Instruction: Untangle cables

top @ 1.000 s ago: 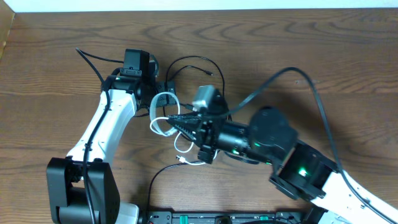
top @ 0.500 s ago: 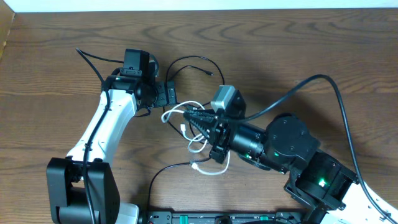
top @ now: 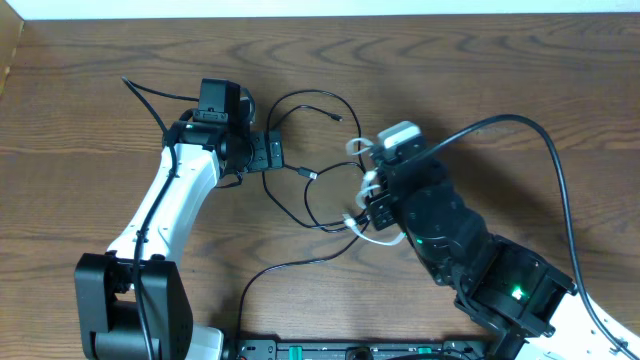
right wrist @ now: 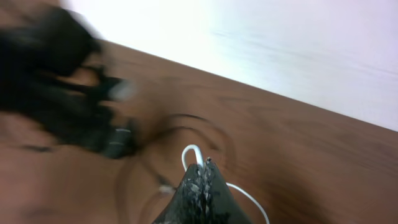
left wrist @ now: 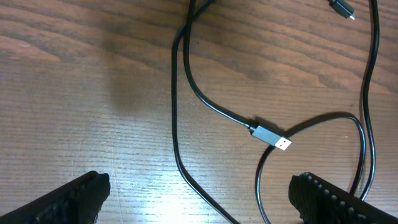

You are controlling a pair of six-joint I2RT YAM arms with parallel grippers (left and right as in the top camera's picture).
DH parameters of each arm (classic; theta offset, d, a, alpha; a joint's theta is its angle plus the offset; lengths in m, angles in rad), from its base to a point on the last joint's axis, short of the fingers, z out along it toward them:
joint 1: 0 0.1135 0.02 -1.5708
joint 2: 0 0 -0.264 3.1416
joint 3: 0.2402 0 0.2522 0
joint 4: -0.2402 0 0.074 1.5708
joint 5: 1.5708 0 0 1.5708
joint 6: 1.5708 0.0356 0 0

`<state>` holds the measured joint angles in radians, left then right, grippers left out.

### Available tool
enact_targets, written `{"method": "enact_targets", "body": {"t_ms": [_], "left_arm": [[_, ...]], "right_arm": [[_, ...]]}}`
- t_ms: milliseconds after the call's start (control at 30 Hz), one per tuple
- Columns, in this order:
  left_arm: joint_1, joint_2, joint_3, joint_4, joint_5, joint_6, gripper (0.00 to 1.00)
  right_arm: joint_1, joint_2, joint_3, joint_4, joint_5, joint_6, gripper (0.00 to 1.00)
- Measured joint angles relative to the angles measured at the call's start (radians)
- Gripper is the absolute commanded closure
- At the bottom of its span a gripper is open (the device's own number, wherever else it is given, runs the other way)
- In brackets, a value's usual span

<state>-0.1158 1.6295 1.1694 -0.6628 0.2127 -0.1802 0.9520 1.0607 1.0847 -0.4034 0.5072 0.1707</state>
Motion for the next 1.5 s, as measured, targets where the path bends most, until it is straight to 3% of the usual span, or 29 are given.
{"method": "enact_targets", "body": {"t_ms": [300, 633, 867, 1100, 1500], "left_arm": [[0.0, 0.0, 0.0, 0.0, 0.0, 0.0, 0.02], [0.0, 0.0, 0.0, 0.0, 0.0, 0.0, 0.02], [0.0, 0.0, 0.0, 0.0, 0.0, 0.0, 0.02], [0.0, 0.0, 0.0, 0.0, 0.0, 0.0, 0.02], [0.0, 0.0, 0.0, 0.0, 0.0, 0.0, 0.02]], "right_arm": [[-0.114, 0.071, 0.0, -0.173, 0.261, -0.004, 0.99], [-0.428, 0.146, 0.0, -0.293, 0.328, 0.085, 0.99], [-0.654, 0.195, 0.0, -0.372, 0.243, 0.247, 0.99], [-0.826, 0.27, 0.0, -0.397, 0.062, 0.3, 0.98], [-0.949, 0.446, 0.0, -0.422, -0.049, 0.315, 0.98]]}}
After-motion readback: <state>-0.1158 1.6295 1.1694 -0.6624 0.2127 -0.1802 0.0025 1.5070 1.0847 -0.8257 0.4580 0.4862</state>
